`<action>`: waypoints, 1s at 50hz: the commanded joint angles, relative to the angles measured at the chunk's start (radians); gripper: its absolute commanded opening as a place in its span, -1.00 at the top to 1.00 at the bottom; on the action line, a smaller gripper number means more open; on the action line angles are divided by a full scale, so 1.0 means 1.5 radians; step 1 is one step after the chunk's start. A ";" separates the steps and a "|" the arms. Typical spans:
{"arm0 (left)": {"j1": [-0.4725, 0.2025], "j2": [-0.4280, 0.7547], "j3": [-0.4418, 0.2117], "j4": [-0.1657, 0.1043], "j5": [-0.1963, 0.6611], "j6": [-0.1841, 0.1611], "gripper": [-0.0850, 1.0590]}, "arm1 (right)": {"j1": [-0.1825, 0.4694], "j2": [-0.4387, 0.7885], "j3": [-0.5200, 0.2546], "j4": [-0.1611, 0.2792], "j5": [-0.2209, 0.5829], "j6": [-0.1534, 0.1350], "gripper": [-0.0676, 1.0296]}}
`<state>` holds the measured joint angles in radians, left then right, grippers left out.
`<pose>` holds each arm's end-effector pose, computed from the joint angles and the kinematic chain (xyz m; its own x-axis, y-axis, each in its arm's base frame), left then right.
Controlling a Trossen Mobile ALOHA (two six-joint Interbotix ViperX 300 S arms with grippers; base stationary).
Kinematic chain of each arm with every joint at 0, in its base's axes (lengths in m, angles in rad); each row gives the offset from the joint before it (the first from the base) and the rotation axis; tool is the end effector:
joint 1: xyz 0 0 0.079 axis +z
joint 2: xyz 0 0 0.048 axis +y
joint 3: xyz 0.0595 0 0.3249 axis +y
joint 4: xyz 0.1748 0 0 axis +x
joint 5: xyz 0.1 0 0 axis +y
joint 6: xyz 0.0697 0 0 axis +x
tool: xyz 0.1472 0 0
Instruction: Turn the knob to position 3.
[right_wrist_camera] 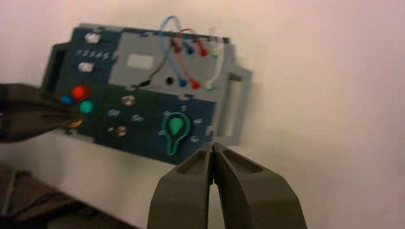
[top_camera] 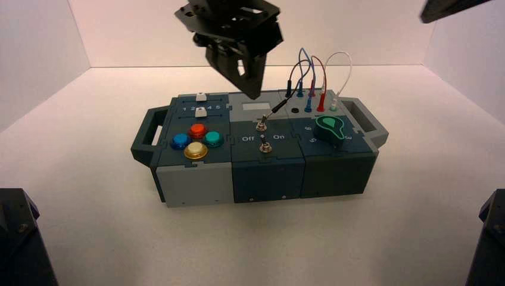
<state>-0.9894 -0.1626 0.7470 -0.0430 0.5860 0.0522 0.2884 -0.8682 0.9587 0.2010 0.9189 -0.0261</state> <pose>0.1714 -0.2702 0.1060 0.1944 -0.3390 -0.9205 0.8487 0.5286 -0.0155 0.1627 0.0842 0.1774 0.4666 0.3040 -0.8306 -0.2834 0.9410 0.1852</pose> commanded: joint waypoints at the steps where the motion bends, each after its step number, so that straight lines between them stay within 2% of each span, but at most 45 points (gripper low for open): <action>1: -0.005 0.003 -0.030 -0.001 -0.004 0.000 0.91 | 0.007 0.014 -0.031 0.015 0.001 0.001 0.92; 12: -0.014 0.050 -0.065 -0.001 0.020 0.000 0.91 | 0.007 0.020 -0.030 0.022 0.010 -0.001 0.92; 32: -0.058 0.173 -0.160 -0.001 0.069 0.000 0.91 | 0.008 0.012 -0.030 0.024 0.025 -0.001 0.92; 50: -0.075 0.224 -0.200 -0.002 0.067 -0.001 0.91 | 0.007 -0.010 -0.019 0.021 0.024 0.001 0.92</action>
<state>-1.0907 0.1841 0.4817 -0.0445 0.6918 0.0506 0.2976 -0.8836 0.9449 0.2316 0.9587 -0.0245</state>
